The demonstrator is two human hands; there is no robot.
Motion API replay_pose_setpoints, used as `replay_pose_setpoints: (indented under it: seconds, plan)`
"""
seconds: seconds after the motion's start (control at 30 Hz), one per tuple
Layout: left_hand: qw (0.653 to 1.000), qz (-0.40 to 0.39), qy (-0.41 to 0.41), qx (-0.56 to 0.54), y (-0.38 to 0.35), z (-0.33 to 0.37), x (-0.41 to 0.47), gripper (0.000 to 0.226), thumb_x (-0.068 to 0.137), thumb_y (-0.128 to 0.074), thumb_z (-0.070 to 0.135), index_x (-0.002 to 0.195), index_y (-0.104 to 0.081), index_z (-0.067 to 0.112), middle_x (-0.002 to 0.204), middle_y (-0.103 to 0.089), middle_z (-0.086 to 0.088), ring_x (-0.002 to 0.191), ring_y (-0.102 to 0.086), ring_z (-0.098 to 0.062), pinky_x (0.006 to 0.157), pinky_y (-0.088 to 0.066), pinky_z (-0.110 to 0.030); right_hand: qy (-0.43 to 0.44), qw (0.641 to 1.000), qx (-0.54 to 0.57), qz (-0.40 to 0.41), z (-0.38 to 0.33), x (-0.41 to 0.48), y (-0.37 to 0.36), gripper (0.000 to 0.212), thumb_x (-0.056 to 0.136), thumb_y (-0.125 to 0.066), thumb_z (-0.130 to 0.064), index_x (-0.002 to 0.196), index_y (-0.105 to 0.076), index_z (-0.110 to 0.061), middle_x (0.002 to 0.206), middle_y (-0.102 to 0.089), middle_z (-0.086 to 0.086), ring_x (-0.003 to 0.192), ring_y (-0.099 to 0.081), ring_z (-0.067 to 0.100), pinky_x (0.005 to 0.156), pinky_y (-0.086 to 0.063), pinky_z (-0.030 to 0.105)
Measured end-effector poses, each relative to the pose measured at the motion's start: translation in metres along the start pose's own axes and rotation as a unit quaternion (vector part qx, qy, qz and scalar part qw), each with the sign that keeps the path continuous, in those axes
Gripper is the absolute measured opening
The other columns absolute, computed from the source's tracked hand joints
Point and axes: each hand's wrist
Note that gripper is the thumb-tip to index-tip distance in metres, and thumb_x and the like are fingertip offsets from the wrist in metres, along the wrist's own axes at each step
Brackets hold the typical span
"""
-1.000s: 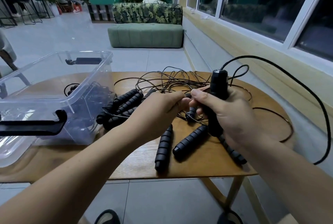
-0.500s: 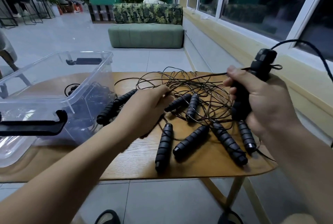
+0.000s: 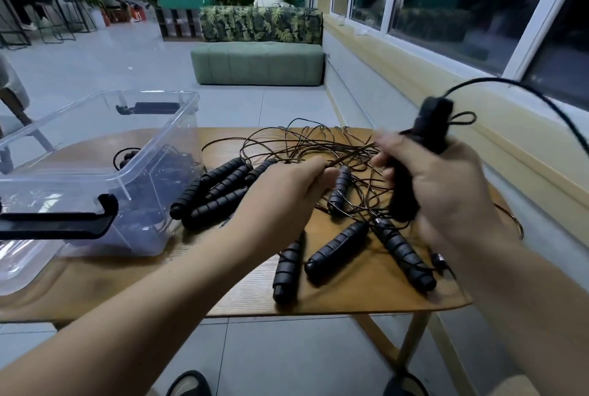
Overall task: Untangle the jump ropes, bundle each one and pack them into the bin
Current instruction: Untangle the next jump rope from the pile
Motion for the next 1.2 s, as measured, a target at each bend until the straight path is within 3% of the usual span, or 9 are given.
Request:
replay_pose_setpoints:
  seconds: [0.2,0.3,0.37,0.5,0.67,0.77,0.9,1.1,1.2]
  plan:
    - [0.999,-0.018,0.038,-0.006,0.013,-0.017,0.000,0.031,0.111,-0.047,0.044,0.098,-0.069,0.027,0.063,-0.058,0.028,0.059,-0.052,0.006,0.052,-0.030,-0.016,-0.031,0.996,0.068,0.053,-0.009,0.020,0.024,0.015,0.094,-0.081,-0.023,0.090,-0.072,-0.011,0.076,-0.075,0.001,0.058,-0.057,0.011,0.057,-0.048,0.023]
    - [0.999,-0.020,0.034,-0.022,0.014,-0.009,-0.003,0.030,0.112,-0.048,0.041,0.099,-0.071,0.027,0.061,-0.060,0.022,0.057,-0.053,0.004,0.052,-0.034,-0.016,-0.033,0.999,0.038,-0.002,0.001,0.010,0.011,0.017,0.091,-0.082,-0.026,0.095,-0.074,-0.011,0.084,-0.078,0.005,0.062,-0.060,0.013,0.059,-0.051,0.024]
    - [0.999,-0.023,0.021,-0.024,0.012,-0.003,-0.003,0.032,0.112,-0.047,0.043,0.099,-0.071,0.025,0.067,-0.065,0.012,0.064,-0.059,-0.003,0.062,-0.048,-0.029,-0.032,0.998,0.022,-0.050,0.008,-0.001,0.001,0.016,0.089,-0.083,-0.025,0.094,-0.074,-0.012,0.088,-0.079,0.011,0.065,-0.062,0.018,0.061,-0.053,0.026]
    - [0.999,-0.020,-0.001,-0.028,0.009,0.006,-0.002,0.033,0.111,-0.046,0.042,0.091,-0.061,0.022,0.062,-0.054,0.005,0.059,-0.048,-0.013,0.061,-0.045,-0.042,-0.020,0.994,-0.019,-0.102,0.022,-0.014,-0.014,0.016,0.093,-0.082,-0.021,0.100,-0.079,-0.007,0.086,-0.077,0.014,0.069,-0.065,0.024,0.067,-0.056,0.035]
    - [0.999,-0.028,-0.011,-0.021,0.011,0.008,-0.003,0.033,0.112,-0.045,0.040,0.086,-0.058,0.025,0.058,-0.050,0.011,0.058,-0.047,-0.007,0.056,-0.038,-0.033,-0.004,0.994,-0.032,-0.103,0.016,-0.012,-0.013,0.014,0.095,-0.081,-0.020,0.091,-0.079,-0.007,0.080,-0.076,0.013,0.067,-0.065,0.022,0.065,-0.055,0.030]
    - [0.999,-0.046,0.004,-0.019,0.013,0.003,-0.005,0.038,0.112,-0.045,0.042,0.090,-0.067,0.020,0.065,-0.058,0.024,0.059,-0.051,0.002,0.054,-0.030,-0.020,-0.005,1.000,0.003,-0.028,0.002,0.002,0.000,0.017,0.093,-0.082,-0.019,0.082,-0.074,-0.009,0.072,-0.073,0.006,0.060,-0.060,0.015,0.059,-0.052,0.023]
    - [0.997,-0.048,0.040,-0.041,0.022,-0.005,-0.004,0.035,0.110,-0.044,0.044,0.093,-0.068,0.026,0.061,-0.063,0.019,0.057,-0.058,0.004,0.051,-0.039,-0.015,-0.014,0.998,0.057,0.024,-0.011,0.018,0.019,0.015,0.094,-0.081,-0.020,0.084,-0.071,-0.014,0.070,-0.070,0.000,0.058,-0.059,0.011,0.057,-0.050,0.022]
    - [0.996,-0.055,0.055,-0.050,0.025,0.002,-0.004,0.034,0.110,-0.044,0.044,0.095,-0.069,0.027,0.063,-0.060,0.032,0.054,-0.056,0.007,0.048,-0.038,-0.012,-0.016,0.997,0.052,-0.045,-0.003,0.010,0.011,0.016,0.094,-0.079,-0.020,0.101,-0.074,-0.007,0.086,-0.079,0.007,0.066,-0.063,0.014,0.060,-0.053,0.023]
    - [0.998,-0.038,0.030,-0.045,0.022,0.007,-0.004,0.034,0.111,-0.046,0.043,0.095,-0.069,0.024,0.063,-0.059,0.023,0.052,-0.051,0.000,0.048,-0.032,-0.018,-0.012,0.993,-0.025,-0.112,0.011,0.000,-0.001,0.016,0.092,-0.080,-0.019,0.102,-0.077,-0.007,0.095,-0.081,0.014,0.070,-0.068,0.018,0.061,-0.054,0.025]
Point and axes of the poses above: each hand's wrist, its own x-axis towards the middle knuckle, its own y-axis out of the back of the hand, z = x × y
